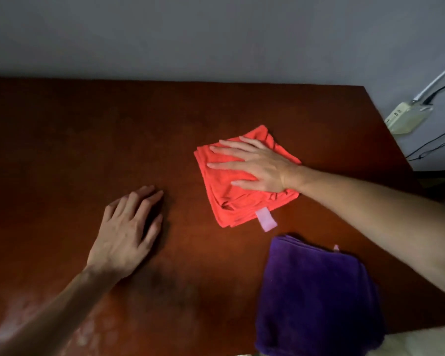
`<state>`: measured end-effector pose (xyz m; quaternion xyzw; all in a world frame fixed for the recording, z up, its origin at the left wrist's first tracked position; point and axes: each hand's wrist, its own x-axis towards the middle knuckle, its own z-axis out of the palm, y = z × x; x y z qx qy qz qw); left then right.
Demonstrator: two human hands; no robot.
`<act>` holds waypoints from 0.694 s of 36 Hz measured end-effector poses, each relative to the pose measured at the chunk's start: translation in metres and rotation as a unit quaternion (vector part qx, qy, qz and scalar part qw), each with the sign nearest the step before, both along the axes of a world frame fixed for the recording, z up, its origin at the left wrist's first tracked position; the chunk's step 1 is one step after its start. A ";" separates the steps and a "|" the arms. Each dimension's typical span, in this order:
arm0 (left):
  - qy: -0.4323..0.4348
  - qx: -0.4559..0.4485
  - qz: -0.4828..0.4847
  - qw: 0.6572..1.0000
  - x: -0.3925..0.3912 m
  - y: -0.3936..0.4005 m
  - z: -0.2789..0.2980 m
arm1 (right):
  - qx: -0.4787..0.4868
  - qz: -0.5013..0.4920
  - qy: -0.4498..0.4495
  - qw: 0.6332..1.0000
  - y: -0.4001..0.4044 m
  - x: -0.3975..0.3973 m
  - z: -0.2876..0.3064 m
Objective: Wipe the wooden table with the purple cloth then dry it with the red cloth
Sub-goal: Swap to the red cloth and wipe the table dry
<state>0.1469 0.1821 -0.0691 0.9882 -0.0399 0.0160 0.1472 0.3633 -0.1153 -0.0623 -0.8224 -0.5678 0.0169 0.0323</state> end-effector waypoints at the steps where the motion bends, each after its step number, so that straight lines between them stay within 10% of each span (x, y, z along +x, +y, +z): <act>1: 0.002 -0.004 -0.001 1.000 0.001 0.000 0.000 | -0.005 0.013 -0.003 1.000 0.003 0.013 0.001; 14: 0.035 -0.031 -0.022 0.999 0.004 0.003 -0.001 | -0.025 -0.052 -0.018 0.998 0.061 0.167 0.012; 25: 0.012 -0.022 -0.016 1.000 -0.003 0.001 -0.001 | 0.048 -0.300 0.028 0.952 0.073 0.132 0.007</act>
